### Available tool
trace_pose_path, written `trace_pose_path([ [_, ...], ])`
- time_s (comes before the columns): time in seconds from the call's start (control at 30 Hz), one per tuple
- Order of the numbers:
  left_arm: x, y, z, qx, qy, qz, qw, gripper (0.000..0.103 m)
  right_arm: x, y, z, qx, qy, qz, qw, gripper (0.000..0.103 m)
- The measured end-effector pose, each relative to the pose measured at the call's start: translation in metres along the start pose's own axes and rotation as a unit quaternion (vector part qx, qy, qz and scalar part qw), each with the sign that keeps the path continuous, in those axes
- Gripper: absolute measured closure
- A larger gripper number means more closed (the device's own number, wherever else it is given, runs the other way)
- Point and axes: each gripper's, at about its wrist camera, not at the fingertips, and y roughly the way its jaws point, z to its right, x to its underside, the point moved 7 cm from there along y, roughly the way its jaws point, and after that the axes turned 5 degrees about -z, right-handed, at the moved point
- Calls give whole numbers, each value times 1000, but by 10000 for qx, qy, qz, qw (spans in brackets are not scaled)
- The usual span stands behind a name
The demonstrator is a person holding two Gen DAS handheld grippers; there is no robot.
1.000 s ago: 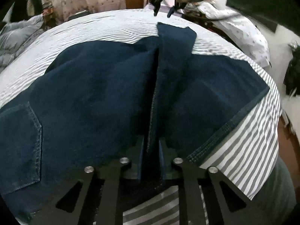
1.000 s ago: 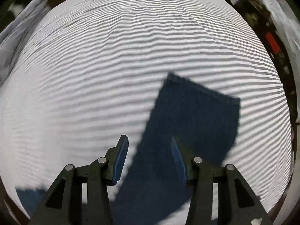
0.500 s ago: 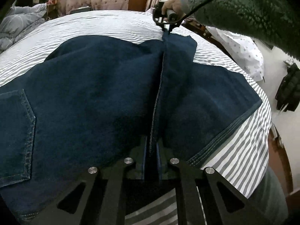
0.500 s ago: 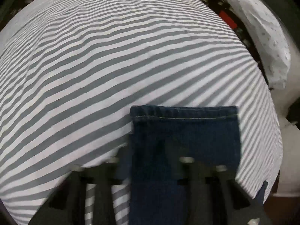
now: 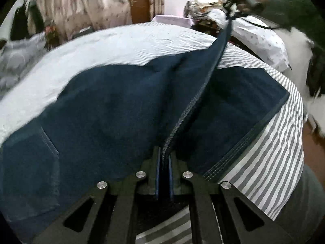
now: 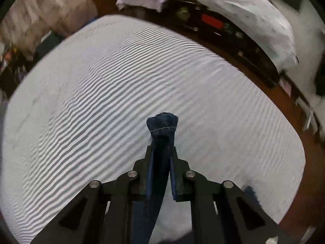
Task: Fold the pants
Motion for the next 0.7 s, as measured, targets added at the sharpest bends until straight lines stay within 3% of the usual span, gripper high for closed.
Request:
trace_pose_path([
  [0.17, 0, -17, 8, -29, 524, 70, 9986, 96, 43, -43, 103, -382, 483, 40, 9981, 91],
  [0.27, 13, -18, 12, -38, 932, -74, 9956, 96, 83, -42, 153, -546, 836, -15, 9950, 91],
  [0.33, 26, -15, 17, -191, 1432, -183, 9893, 96, 114, -27, 180, -473, 889, -141, 9948, 91],
  [0.5, 40, -11, 21, -400, 1985, -363, 9786, 96, 171, 42, 223, -340, 1142, -758, 9900, 91],
  [0.6, 35, -19, 23, -363, 1965, -337, 9793, 96, 183, 58, 238, -456, 1183, -726, 9893, 91],
  [0.7, 37, -21, 27, -446, 2199, -342, 9739, 96, 179, 59, 244, -738, 1197, -482, 9889, 91],
])
